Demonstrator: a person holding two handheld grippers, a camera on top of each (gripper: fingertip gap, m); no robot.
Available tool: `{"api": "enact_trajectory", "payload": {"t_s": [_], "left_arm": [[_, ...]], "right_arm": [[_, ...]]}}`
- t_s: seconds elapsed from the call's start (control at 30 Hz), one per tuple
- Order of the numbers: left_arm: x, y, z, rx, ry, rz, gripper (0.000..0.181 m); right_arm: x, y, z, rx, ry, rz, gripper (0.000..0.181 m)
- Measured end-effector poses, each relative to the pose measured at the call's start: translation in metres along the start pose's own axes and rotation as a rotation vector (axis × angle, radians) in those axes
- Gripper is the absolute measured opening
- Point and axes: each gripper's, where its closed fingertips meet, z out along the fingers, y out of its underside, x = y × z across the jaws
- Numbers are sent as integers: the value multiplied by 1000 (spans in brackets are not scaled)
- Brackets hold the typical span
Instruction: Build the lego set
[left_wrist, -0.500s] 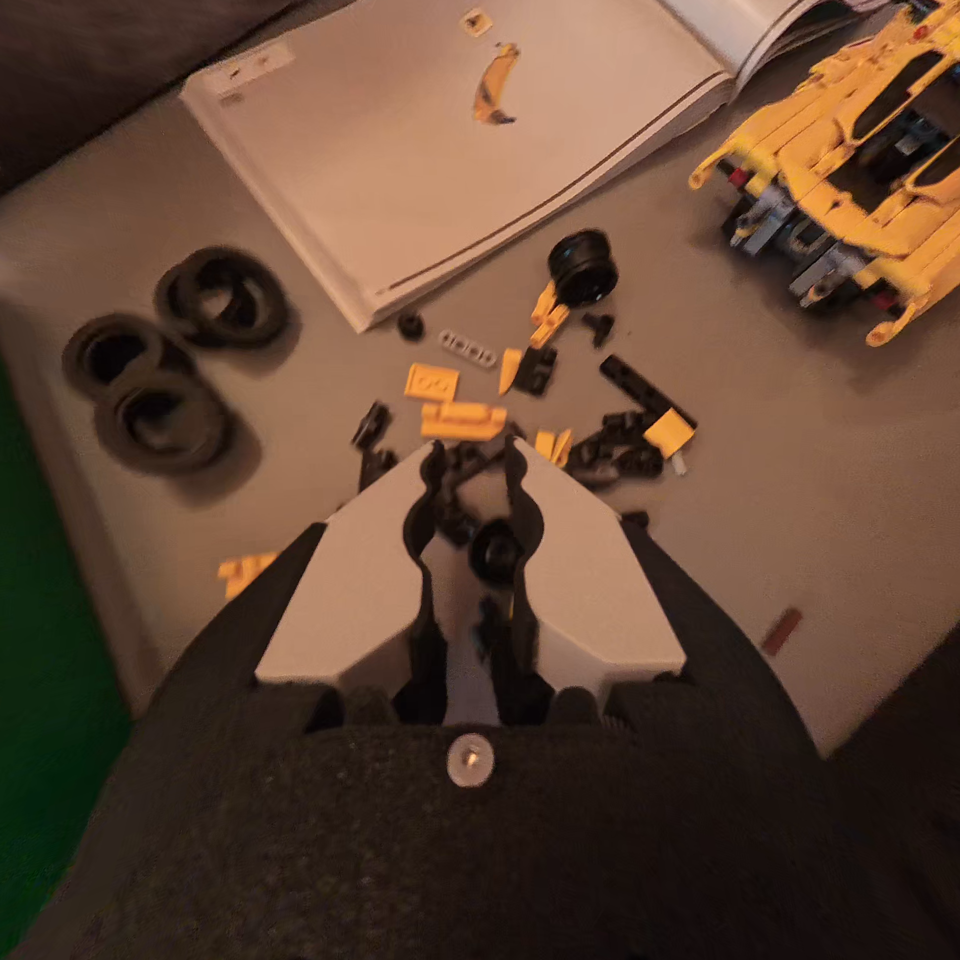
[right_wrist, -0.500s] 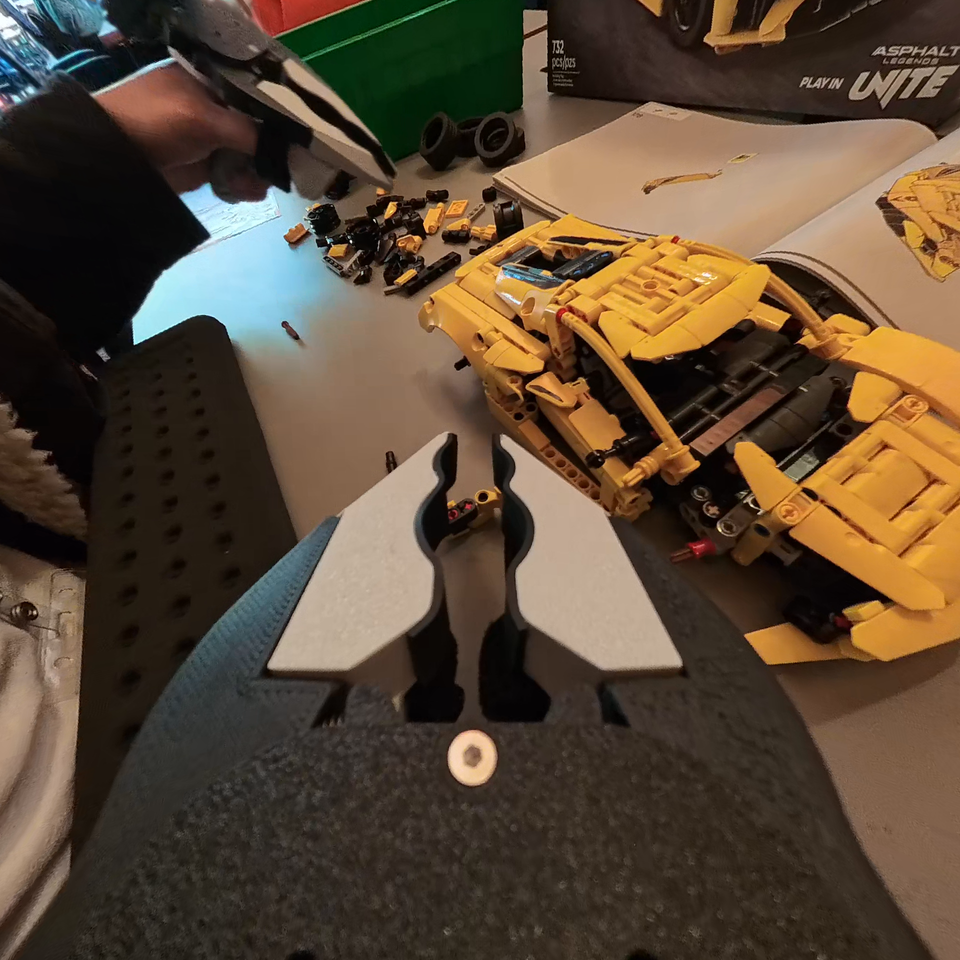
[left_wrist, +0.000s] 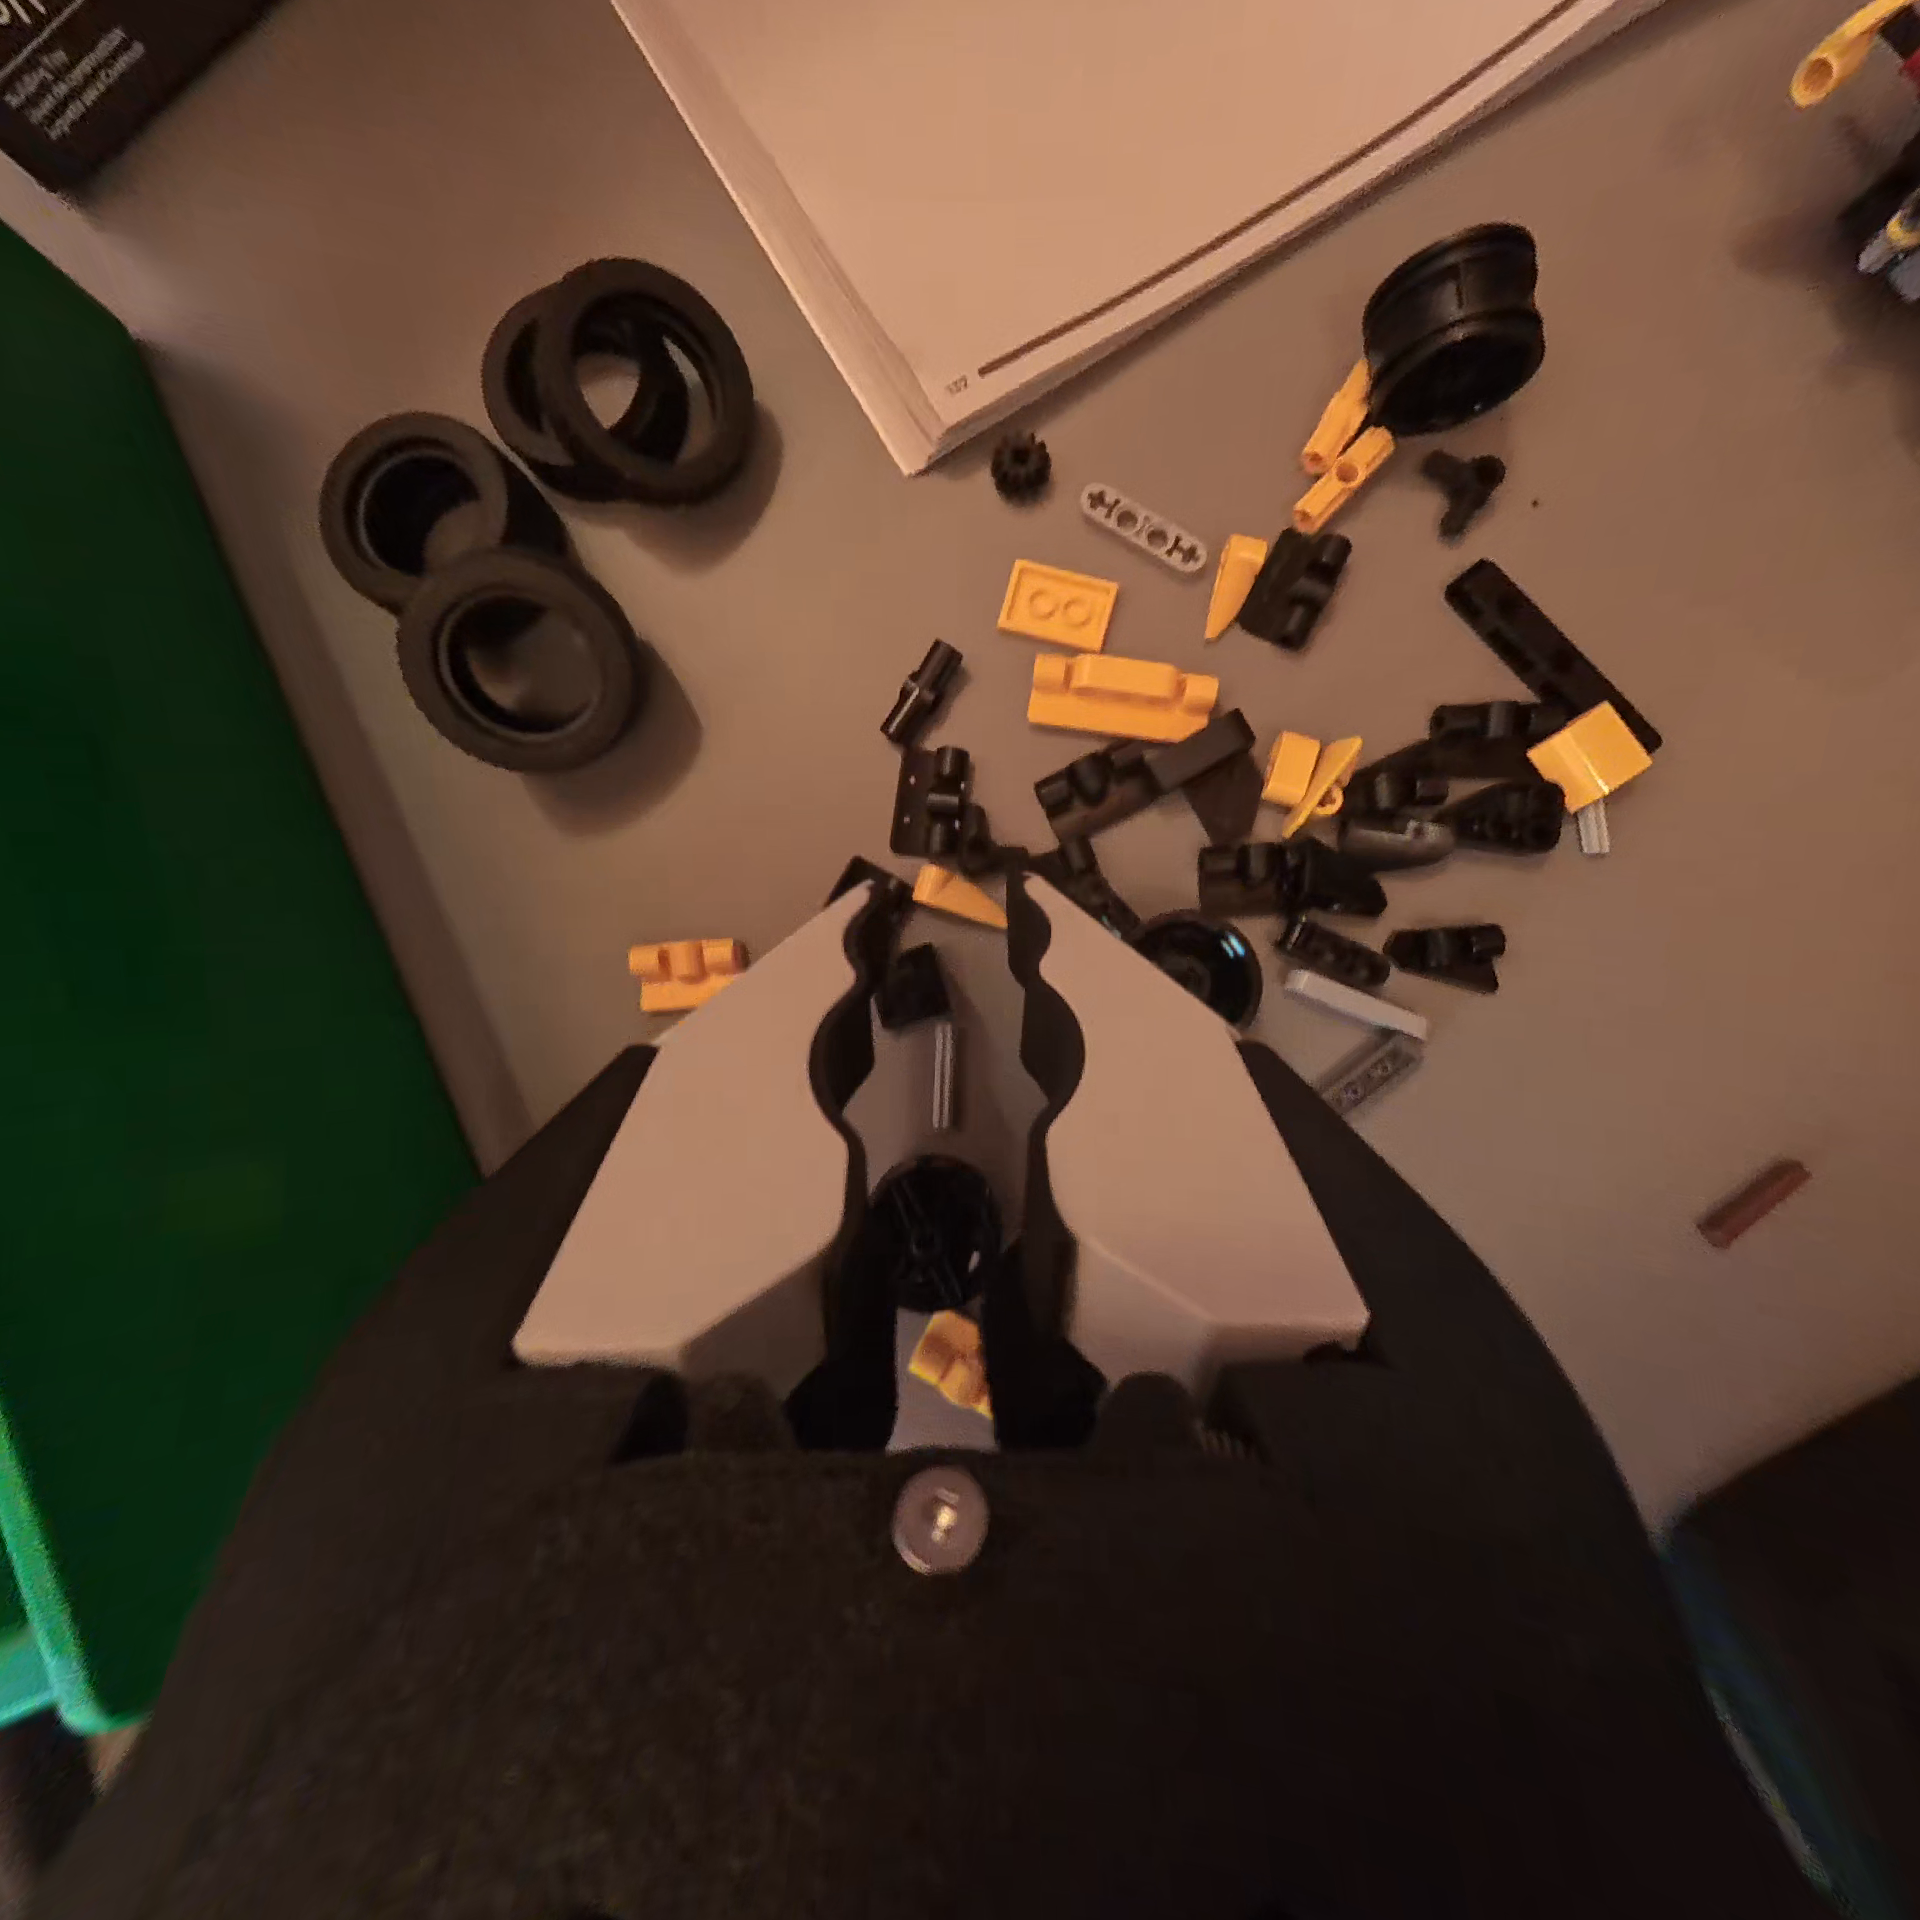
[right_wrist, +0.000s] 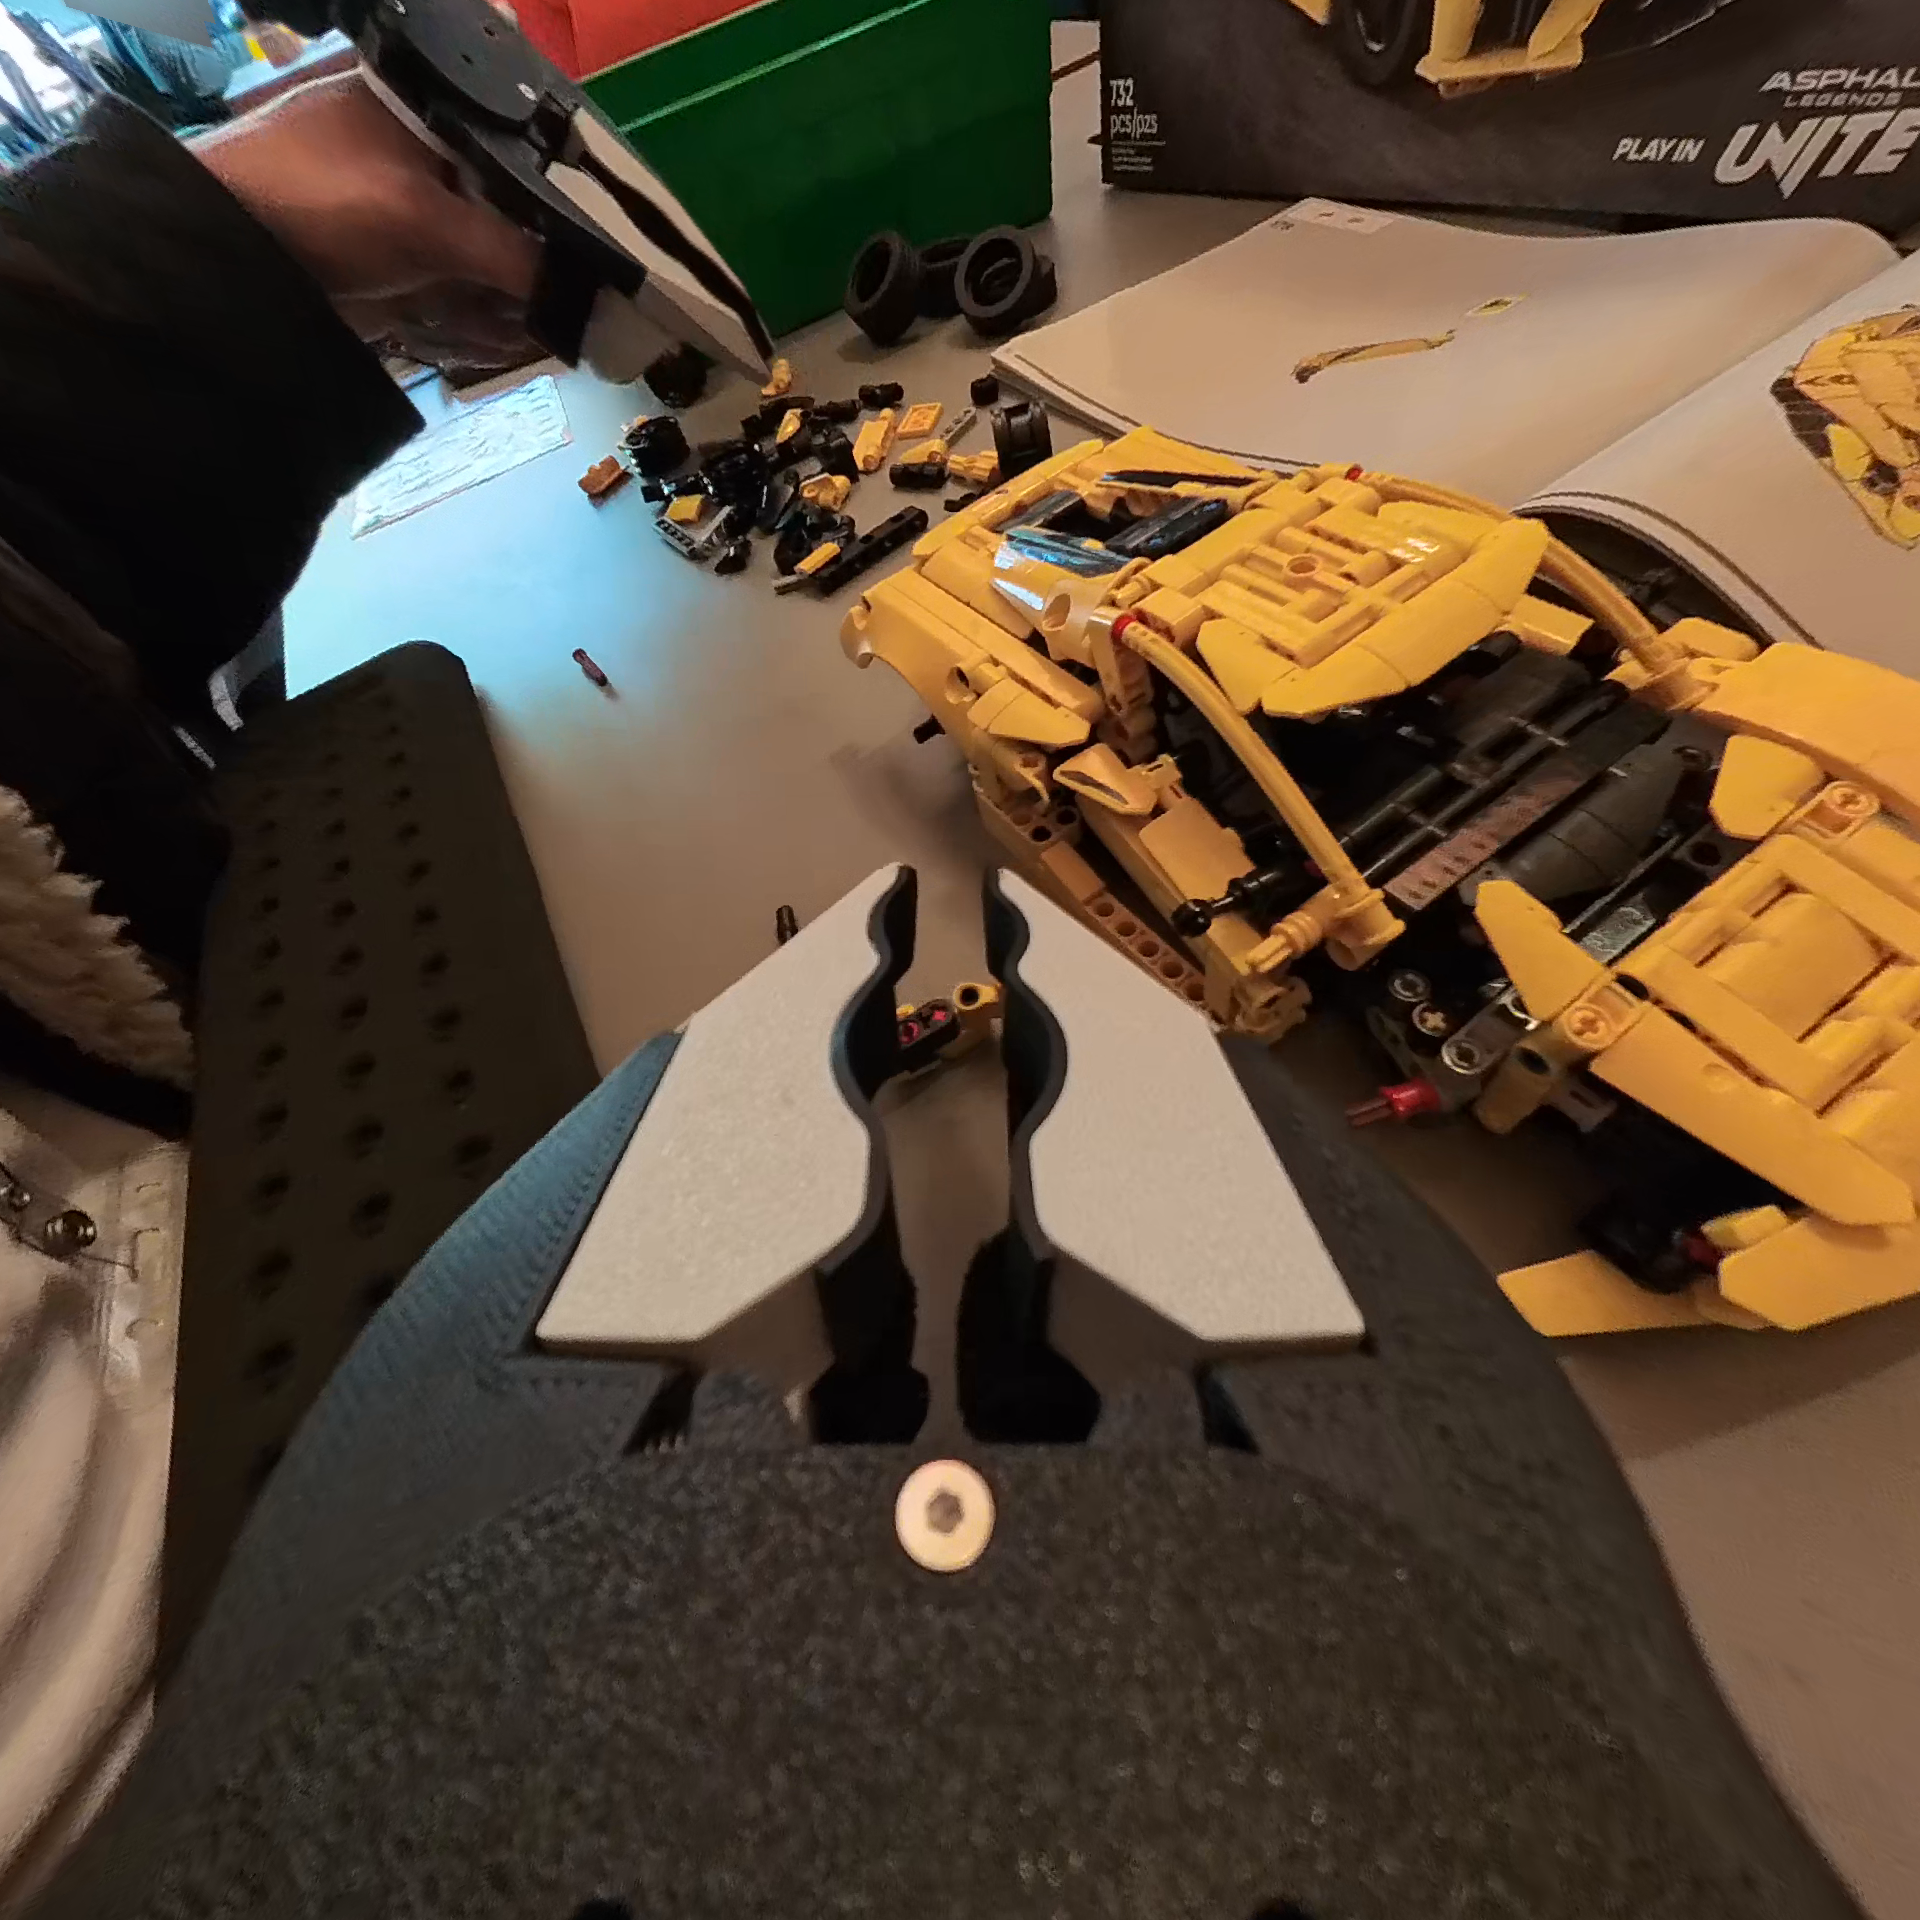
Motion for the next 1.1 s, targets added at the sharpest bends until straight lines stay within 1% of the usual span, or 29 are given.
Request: {"api": "enact_trajectory", "payload": {"t_s": [0.07, 0.17, 0.2, 0.3, 0.33, 0.37, 0.4, 0.5, 0.57, 0.63, 0.67, 0.73, 0.8, 0.83, 0.87, 0.9, 0.93, 0.97, 1.03, 1.1], "left_arm": [[4, 8, -1, -15, 10, 16, 22], [17, 18, -1, -32, 66, 47, 22], [23, 19, -3, -17, 98, 48, 22], [49, 13, -7, 52, 276, -20, 23], [56, 10, -8, 64, 309, -33, 24], [59, 9, -7, 67, 316, -21, 24], [60, 9, -6, 63, 294, 13, 24], [49, 8, -1, 50, 179, 104, 23], [40, 5, 0, 48, 132, 90, 23], [18, 6, 1, 27, 38, 42, 23], [13, 5, 2, 24, 28, 16, 23], [28, -9, 4, 74, 129, -33, 23], [53, -24, 7, 110, 227, 2, 22], [60, -25, 11, 102, 224, 57, 21], [63, -23, 16, 72, 196, 113, 14], [64, -17, 22, 27, 172, 159, 7], [64, -12, 26, -17, 155, 186, 4], [63, -8, 30, -48, 146, 190, 5], [71, -14, 28, -24, 204, 157, 5], [75, -18, 26, -11, 249, 117, 9]], "right_arm": [[-1, 1, 1, -10, -2, -7, 11], [-1, 2, 1, -13, 2, -11, 11], [0, 2, 1, -12, 2, -8, 10], [1, 1, 0, -6, 2, 4, 10], [1, 1, 1, -6, -1, 8, 10], [1, 2, 1, -10, -3, 9, 11], [1, 3, 1, -14, -4, 8, 11], [0, 4, 2, -21, 2, -4, 10], [0, 4, 2, -23, 2, -4, 10], [1, 4, 2, -23, 2, 1, 10], [1, 4, 2, -22, 2, 2, 10], [1, 4, 2, -23, -1, 5, 10], [0, 5, 2, -28, -2, 3, 11], [0, 5, 2, -29, -1, 1, 10], [0, 5, 2, -29, 1, -1, 10], [1, 5, 2, -29, 2, -1, 10], [1, 5, 2, -27, 3, 1, 10], [1, 4, 1, -25, 3, 3, 10], [1, 4, 0, -18, 2, 10, 10], [1, 4, 0, -17, -4, 17, 10]]}}
